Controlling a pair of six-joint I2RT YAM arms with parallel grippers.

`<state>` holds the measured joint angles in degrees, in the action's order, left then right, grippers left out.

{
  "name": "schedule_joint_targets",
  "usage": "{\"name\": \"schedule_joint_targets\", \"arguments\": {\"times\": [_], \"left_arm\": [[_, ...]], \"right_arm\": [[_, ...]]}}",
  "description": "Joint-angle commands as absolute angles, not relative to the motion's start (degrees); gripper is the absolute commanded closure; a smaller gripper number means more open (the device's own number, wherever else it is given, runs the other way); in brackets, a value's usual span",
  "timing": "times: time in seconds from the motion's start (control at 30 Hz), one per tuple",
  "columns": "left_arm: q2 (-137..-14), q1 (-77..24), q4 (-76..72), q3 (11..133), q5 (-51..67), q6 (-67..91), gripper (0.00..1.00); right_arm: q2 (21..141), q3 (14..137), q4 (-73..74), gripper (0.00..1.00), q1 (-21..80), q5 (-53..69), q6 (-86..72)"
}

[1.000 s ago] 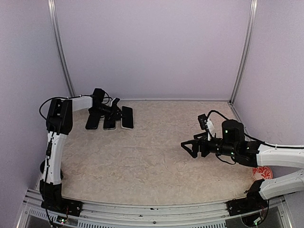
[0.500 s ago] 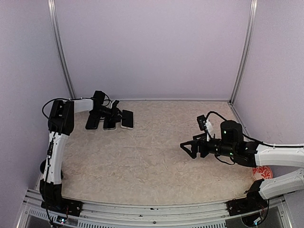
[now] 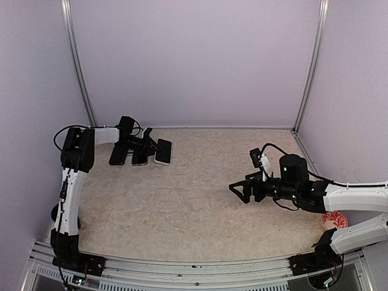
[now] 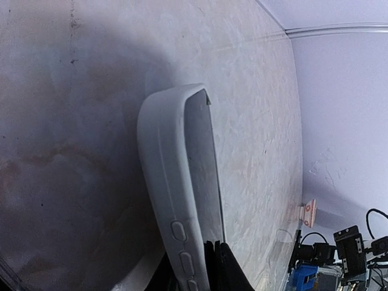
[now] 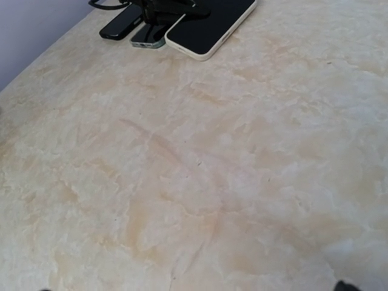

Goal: Put the phone into the phone case
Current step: Place the phone with the phone case at the corner of the board.

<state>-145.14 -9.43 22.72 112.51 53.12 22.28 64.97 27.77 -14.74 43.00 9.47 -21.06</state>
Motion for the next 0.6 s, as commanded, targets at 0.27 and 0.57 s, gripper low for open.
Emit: {"name": "schedule_joint_targets", "arguments": {"times": [0.27,0.57], "left_arm": [[-142.20,-10.53,16.60,106.60,47.20,26.87,0.93],[-141.91,-10.98,9.55,102.99,48.96,32.80,0.94]], "right_arm": [[65.37,28.45,-15.39,0.01,43.23,9.98,-21.28],[66.72,29.26,-15.20,0.00,43.24,9.91,-20.96]]}}
